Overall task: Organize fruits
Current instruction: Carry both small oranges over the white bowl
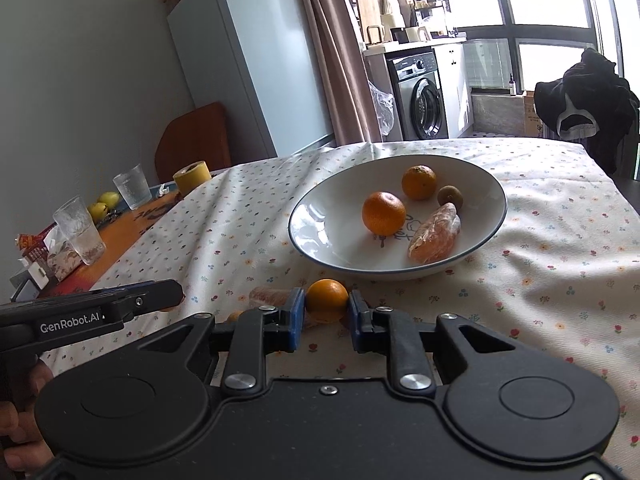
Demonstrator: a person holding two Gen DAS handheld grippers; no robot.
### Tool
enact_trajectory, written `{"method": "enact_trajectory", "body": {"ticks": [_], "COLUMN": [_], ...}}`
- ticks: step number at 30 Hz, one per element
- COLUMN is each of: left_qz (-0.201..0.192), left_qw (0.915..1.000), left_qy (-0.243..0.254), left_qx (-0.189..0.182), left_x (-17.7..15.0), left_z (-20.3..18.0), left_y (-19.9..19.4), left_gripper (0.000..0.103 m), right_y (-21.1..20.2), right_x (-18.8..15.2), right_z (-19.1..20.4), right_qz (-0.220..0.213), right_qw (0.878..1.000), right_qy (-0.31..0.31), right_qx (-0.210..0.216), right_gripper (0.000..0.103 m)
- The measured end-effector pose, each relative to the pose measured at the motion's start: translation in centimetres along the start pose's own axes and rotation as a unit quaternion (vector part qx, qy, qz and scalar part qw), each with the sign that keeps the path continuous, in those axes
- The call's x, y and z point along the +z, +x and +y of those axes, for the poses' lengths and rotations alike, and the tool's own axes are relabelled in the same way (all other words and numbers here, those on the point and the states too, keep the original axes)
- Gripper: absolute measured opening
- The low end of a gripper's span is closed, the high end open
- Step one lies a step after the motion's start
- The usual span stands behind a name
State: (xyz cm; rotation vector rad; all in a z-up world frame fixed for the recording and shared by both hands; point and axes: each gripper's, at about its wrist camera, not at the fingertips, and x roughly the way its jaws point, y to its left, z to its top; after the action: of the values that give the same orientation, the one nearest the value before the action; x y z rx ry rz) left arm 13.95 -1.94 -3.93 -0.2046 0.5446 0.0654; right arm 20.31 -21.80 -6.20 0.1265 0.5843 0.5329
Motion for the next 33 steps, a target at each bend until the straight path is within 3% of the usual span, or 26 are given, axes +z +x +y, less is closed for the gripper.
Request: {"method": "enact_trajectory", "body": {"ticks": [30, 33], "left_qz": [-0.001, 0.000], "left_qw": [0.9985, 0.9984], "left_qy": [0.048, 0.049], "left_qx": [-0.027, -0.028], "left_x": [4.0, 4.1], "left_z": [-4.3, -4.5], "left_y": [4.0, 4.3], "left_gripper": [0.023, 0.023], "right_y": [0.9, 1.2], "right_x": [3.2, 3.5], "right_z": [-3.2, -3.2], "right_qz": [-0.030, -0.030], "right_qw": [0.999, 0.999], "right_qy": [0.015, 0.015], "right_qx": [-0.026, -0.019], "right_gripper": [0.022, 0.026]}}
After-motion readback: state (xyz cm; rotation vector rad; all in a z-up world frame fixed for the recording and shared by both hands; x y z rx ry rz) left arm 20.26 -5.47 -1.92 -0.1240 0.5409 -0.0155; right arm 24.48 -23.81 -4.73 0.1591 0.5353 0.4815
